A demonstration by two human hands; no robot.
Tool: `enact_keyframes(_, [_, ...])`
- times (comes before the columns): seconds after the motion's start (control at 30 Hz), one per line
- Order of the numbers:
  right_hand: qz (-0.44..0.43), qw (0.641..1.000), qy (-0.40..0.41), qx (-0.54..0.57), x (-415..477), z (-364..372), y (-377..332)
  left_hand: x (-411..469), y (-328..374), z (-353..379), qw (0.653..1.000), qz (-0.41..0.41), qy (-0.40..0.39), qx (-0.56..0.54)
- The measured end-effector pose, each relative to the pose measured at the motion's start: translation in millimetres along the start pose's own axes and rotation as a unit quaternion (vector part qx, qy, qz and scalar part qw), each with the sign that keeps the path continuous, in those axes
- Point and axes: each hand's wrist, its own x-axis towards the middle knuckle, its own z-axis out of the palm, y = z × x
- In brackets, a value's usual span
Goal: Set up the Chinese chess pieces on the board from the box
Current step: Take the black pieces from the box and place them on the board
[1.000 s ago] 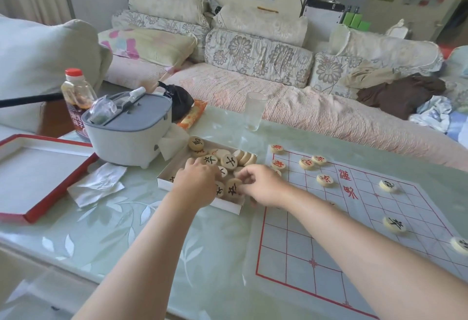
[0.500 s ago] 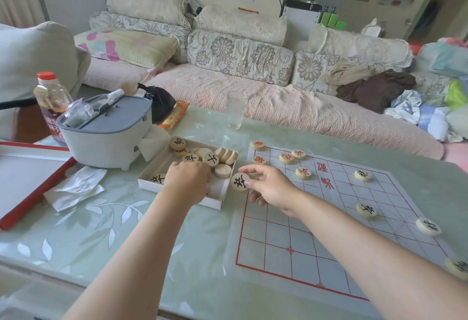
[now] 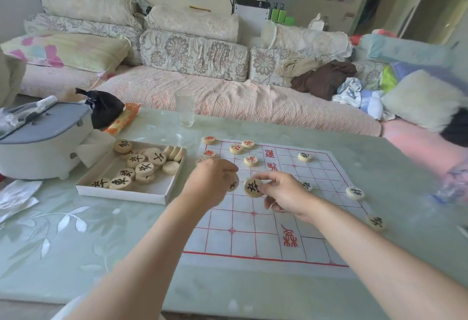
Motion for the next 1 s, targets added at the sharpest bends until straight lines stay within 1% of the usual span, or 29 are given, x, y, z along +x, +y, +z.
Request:
enact_keyframes(0.07, [0.012,1.0,0.022,-0.014,-11.4,-20.1,14.9,0.8,15.8,17.6,0.999,-0.009,-0.039,-0.031])
enact_keyframes(0.2, [0.047,0.996,0.057,-0.053,-33.4,-59.2,44.1,1.8,34.7,52.8,0.993,0.001,-0.107,-0.041])
enact_keyframes(0.37, [0.07,0.988,0.1,-0.098,-45.2,-99.3,63.8,6.1,58.8,88.2,0.986,0.004,-0.156,-0.051])
enact_keyframes(0.5, [0.053,0.991,0.075,-0.095,-54.2,-113.3,70.8,5.2,64.1,107.0,0.985,0.015,-0.173,0.011])
enact_keyframes(0.63, [0.063,0.987,0.072,-0.133,-51.6,-114.9,88.8,2.1,58.3,113.1,0.98,0.038,-0.177,0.082])
enact_keyframes(0.73, [0.072,0.984,0.047,-0.153,-51.2,-114.5,93.3,-0.1,56.2,110.0,0.967,0.041,-0.231,0.096])
enact_keyframes(0.8, [0.071,0.976,0.04,-0.204,-52.8,-115.1,93.8,-2.2,56.2,106.7,0.96,0.051,-0.25,0.116])
enact_keyframes(0.9, [0.057,0.95,0.059,-0.301,-54.4,-113.3,91.4,-4.1,55.5,104.8,0.958,0.081,-0.241,0.135])
enact_keyframes(1.0, [0.043,0.948,0.062,-0.31,-54.6,-110.5,90.0,-4.4,55.9,104.6,0.959,0.077,-0.234,0.137])
